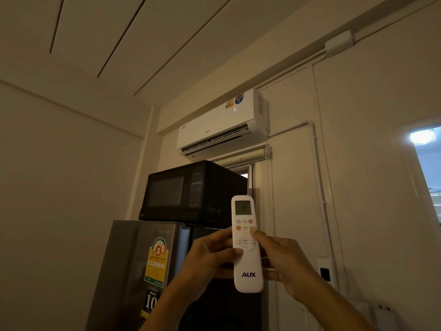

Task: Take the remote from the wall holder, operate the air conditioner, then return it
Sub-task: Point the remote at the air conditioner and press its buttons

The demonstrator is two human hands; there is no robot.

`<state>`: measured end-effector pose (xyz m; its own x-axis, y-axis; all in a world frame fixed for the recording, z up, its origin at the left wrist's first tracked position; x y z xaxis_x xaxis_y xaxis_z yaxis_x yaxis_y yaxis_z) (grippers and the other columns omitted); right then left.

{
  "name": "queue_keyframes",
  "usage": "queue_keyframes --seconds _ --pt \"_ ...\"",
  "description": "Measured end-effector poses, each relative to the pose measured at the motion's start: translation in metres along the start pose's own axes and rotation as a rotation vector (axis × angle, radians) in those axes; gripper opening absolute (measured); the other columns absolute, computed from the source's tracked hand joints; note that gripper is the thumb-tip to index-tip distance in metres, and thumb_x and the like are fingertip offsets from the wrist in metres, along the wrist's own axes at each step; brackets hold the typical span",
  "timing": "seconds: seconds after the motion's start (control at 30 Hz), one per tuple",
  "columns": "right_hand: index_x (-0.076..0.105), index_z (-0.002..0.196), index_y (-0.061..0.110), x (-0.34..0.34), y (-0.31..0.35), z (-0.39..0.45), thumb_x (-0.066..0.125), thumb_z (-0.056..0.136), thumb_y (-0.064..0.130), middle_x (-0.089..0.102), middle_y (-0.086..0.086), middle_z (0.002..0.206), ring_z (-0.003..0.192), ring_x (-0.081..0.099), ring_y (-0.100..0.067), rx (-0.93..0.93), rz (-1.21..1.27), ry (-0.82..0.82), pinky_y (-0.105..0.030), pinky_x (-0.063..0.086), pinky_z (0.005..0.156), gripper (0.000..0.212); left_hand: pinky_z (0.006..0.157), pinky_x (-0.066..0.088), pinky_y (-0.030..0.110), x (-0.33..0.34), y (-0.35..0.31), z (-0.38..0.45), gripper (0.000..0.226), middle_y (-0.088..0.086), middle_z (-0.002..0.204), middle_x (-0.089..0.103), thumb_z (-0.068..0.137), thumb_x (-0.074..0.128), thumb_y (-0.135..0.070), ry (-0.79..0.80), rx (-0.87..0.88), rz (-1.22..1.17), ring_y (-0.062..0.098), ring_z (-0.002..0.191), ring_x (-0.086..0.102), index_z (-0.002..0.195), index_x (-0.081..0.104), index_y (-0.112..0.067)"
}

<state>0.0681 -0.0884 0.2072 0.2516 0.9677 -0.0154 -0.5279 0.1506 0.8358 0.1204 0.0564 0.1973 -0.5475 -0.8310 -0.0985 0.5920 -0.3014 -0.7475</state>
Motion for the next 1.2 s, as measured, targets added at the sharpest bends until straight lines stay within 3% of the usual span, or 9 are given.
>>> queue_keyframes --seconds 0.27,0.43,0.7,1.03,1.2 --pt "0.065 0.099 0.023 0.001 -0.002 -0.004 0.061 0.082 0.029 0.074 -0.006 0.093 0.076 0.074 -0.019 -0.029 0.031 0.120 -0.030 0.059 0.054 0.019 0.061 0.060 0.024 -0.003 -0.004 -0.005 0.040 -0.007 0.096 0.078 0.084 0.061 -0.002 -0.005 0.004 -0.009 0.015 0.090 0.074 0.105 0.060 -0.036" --pt "0.068 0.094 0.029 0.002 -0.005 -0.007 0.062 0.083 0.017 0.074 -0.002 0.098 0.084 0.072 -0.018 -0.033 0.040 0.193 -0.030 0.059 0.059 0.017 0.062 0.061 0.025 -0.003 -0.006 -0.008 0.040 -0.008 0.097 0.078 0.084 0.061 -0.002 0.008 -0.005 -0.004 0.015 0.090 0.074 0.107 0.059 -0.035" --pt "0.064 0.100 0.030 0.004 -0.009 -0.009 0.059 0.084 0.012 0.071 -0.003 0.104 0.089 0.071 -0.017 -0.044 0.051 0.260 -0.034 0.061 0.067 0.024 0.062 0.061 0.025 -0.003 -0.006 -0.012 0.043 -0.008 0.097 0.078 0.068 0.068 -0.015 0.023 -0.011 -0.028 0.016 0.091 0.074 0.105 0.060 -0.034" --pt "0.062 0.104 0.028 0.006 -0.012 -0.007 0.058 0.085 0.011 0.069 -0.005 0.109 0.091 0.071 -0.018 -0.054 0.059 0.264 -0.037 0.061 0.070 0.026 0.062 0.061 0.025 -0.006 -0.003 -0.010 0.043 -0.008 0.098 0.077 0.069 0.069 -0.014 0.000 -0.007 -0.028 0.016 0.092 0.073 0.105 0.060 -0.035" --pt "0.063 0.099 0.030 0.007 -0.016 -0.005 0.059 0.084 0.010 0.070 -0.003 0.105 0.088 0.071 -0.017 -0.049 0.077 0.260 -0.034 0.060 0.066 0.025 0.062 0.060 0.024 -0.009 0.002 -0.010 0.041 -0.012 0.097 0.077 0.083 0.062 -0.003 -0.031 -0.014 -0.007 0.014 0.091 0.073 0.107 0.058 -0.035"
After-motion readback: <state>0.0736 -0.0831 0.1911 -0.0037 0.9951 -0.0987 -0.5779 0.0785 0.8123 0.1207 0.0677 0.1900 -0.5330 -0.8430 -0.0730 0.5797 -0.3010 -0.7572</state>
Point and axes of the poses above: each hand's wrist, its own z-axis towards the middle knuckle, its own x-axis out of the palm, y = z × x, the point moved 6 cm from there along z, towards the middle knuckle
